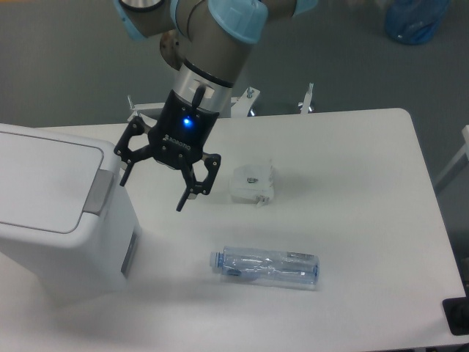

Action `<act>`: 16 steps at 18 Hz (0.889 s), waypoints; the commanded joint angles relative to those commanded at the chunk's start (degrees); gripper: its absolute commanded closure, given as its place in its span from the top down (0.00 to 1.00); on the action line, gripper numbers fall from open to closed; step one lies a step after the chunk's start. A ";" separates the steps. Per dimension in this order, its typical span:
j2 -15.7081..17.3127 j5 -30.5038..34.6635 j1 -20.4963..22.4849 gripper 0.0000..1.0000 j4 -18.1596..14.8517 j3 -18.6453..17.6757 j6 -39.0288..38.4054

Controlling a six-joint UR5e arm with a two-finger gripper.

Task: Open the trash can
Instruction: 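Swing the gripper over to the trash can lid's front edge, then push the gripper finger against the lid edge to flip it open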

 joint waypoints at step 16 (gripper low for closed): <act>-3.17 0.70 -2.20 1.00 1.85 0.00 0.35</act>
